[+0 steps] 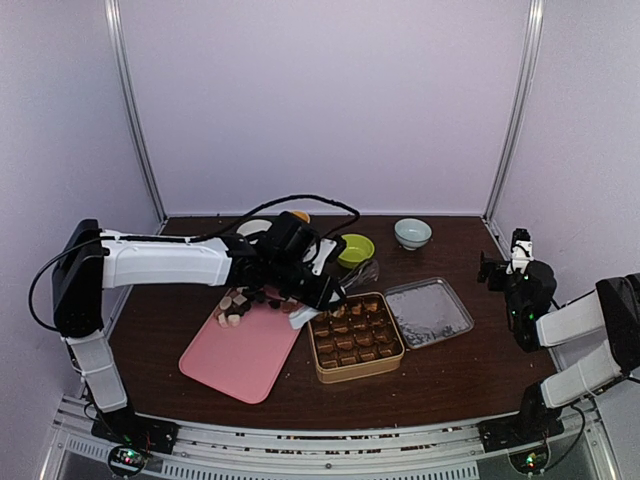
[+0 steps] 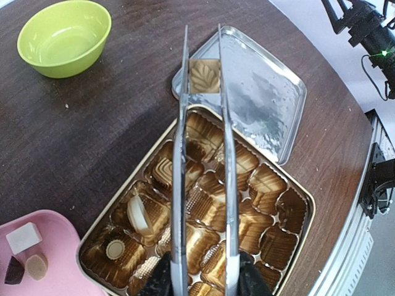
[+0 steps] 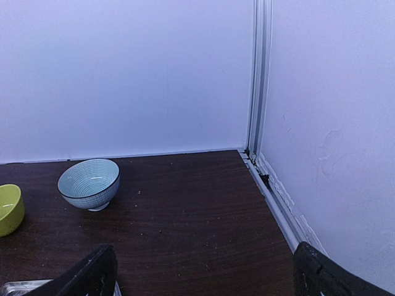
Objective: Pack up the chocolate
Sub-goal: Place the fake chocolate in the empty pocket of the box.
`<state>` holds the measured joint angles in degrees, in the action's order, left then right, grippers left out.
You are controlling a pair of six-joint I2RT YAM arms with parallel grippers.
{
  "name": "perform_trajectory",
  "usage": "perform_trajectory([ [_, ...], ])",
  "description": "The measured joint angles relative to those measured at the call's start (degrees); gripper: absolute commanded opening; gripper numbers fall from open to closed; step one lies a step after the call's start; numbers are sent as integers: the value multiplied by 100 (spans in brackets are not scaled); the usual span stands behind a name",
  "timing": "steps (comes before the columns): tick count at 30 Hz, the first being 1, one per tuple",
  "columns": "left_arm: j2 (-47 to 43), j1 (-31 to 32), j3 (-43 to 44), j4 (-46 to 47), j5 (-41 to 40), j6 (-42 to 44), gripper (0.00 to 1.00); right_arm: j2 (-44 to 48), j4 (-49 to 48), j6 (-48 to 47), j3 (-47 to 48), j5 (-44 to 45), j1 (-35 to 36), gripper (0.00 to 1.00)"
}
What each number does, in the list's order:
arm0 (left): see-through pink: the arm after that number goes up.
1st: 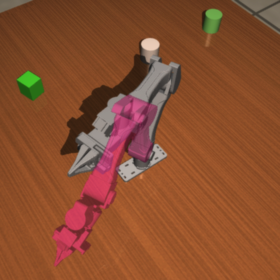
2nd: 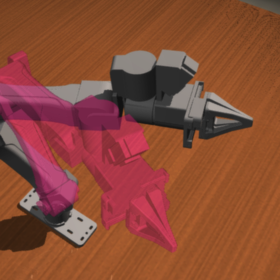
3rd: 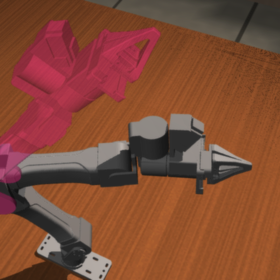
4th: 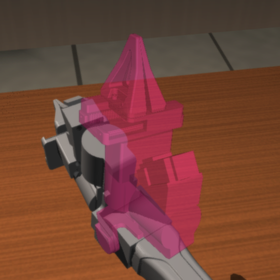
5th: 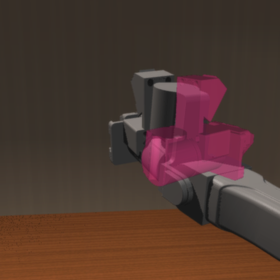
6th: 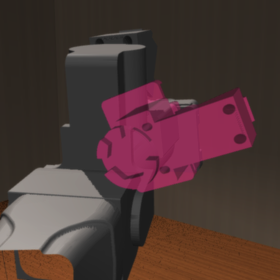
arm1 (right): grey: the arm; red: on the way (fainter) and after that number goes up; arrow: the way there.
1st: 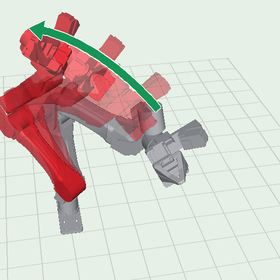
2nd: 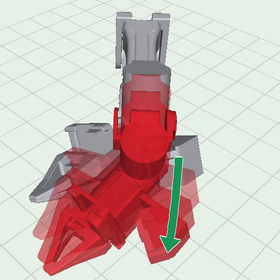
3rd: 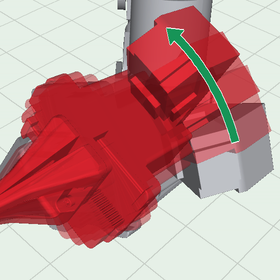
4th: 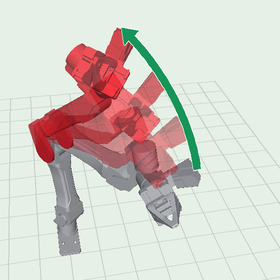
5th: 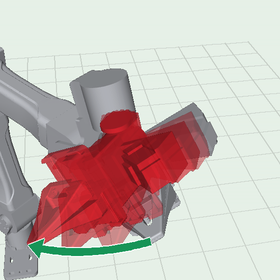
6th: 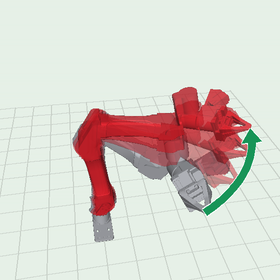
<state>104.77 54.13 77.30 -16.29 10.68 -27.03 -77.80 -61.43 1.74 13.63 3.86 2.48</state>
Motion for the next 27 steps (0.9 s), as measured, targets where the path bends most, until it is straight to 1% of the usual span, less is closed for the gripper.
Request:
perform_trajectory([
  [14,321,0,9,2,66,15,27,0,-2,0,0,0,0,100],
  [27,332,20,13,-9,118,17,28,0,-2,0,0,2,0,100],
])
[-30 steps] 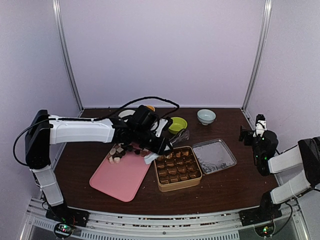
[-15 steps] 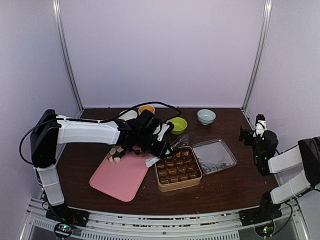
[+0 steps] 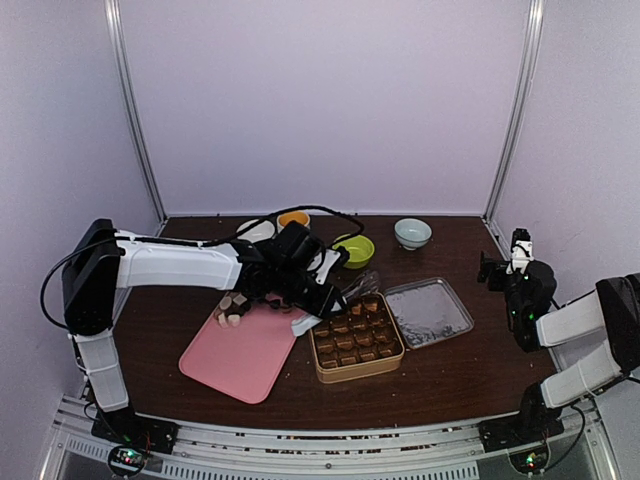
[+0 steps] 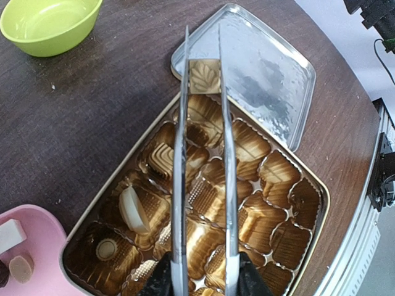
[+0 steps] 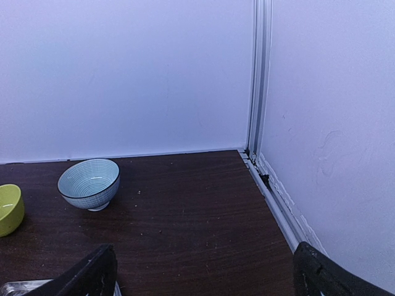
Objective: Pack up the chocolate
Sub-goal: Place the fake chocolate in the empty pocket of the box.
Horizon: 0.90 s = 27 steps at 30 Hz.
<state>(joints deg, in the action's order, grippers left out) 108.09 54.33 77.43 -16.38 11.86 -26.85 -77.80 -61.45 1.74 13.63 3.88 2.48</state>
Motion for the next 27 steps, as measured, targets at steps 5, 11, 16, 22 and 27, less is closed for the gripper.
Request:
perform_trajectory([
  [5,2,11,0,-4,0,0,28,0,0,0,0,-2,0,100],
  [11,2,11,0,-22,-2,4,29,0,0,0,0,0,0,100],
  [16,2,17,11,-59,-11,37,32,0,2,2,0,0,0,100],
  [22,2,52,39,-149,-31,59,35,0,2,0,0,0,0,100],
  [27,2,59,92,-173,-52,85,38,0,0,0,0,0,0,100],
])
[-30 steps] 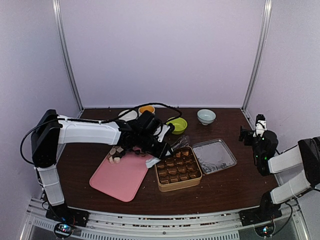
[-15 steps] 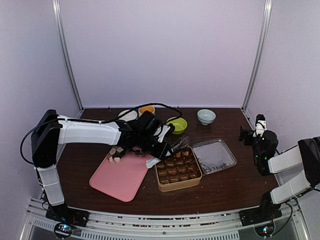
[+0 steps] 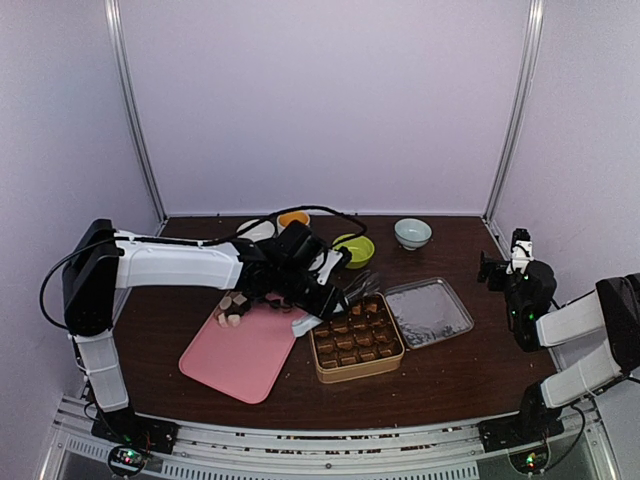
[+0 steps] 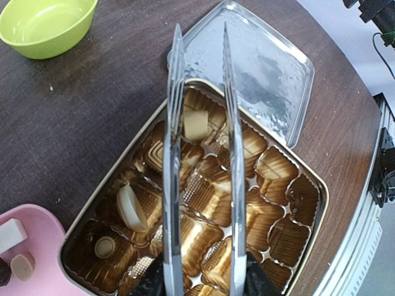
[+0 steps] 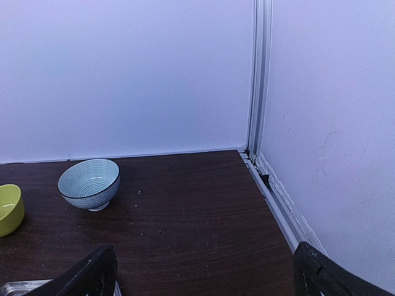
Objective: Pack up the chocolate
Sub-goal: Place the fake chocolate in the empty pocket of the box.
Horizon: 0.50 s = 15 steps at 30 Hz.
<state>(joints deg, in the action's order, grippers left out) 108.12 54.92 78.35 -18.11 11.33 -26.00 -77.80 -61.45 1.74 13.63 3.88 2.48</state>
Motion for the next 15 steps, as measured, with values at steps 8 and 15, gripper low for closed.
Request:
perform_trajectory([
  [8,0,7,11,-4,-90,9,38,0,2,0,0,-2,0,100],
  [15,-273,7,-129,-72,-291,46,38,0,2,0,0,0,0,100],
])
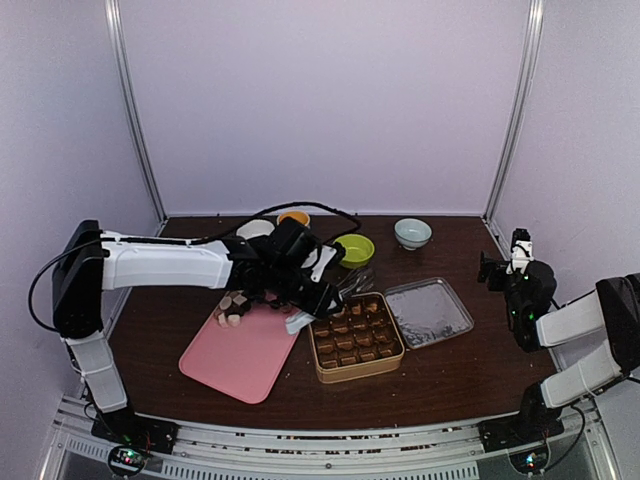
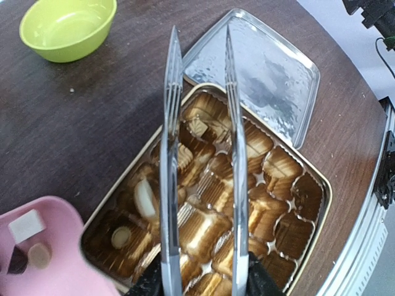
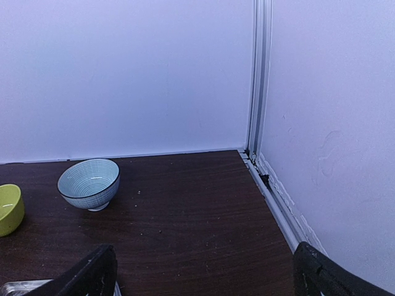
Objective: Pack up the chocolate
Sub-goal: Place the fake chocolate in the empty pocket of the box, then pick up the fake chocolate from the plate.
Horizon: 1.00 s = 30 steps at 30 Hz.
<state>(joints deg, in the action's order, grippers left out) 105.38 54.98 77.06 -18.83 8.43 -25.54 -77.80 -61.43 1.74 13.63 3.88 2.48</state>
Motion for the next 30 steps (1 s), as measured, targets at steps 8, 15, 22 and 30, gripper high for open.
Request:
perform_trajectory([
  [8,-1355,0,-407,-398,-518,199,38,0,-2,0,0,-2,0,100],
  [15,-2179,-17,-1075,-527,-968,162,38,0,-2,-2,0,-2,0,100],
  [22,-2933,-138,-1904,-933,-1360,-66,38,0,-2,-2,0,-2,0,100],
  [30,-3753,-487,-2352,-1443,-1685,-424,40,0,-2,0,0,-2,0,100],
])
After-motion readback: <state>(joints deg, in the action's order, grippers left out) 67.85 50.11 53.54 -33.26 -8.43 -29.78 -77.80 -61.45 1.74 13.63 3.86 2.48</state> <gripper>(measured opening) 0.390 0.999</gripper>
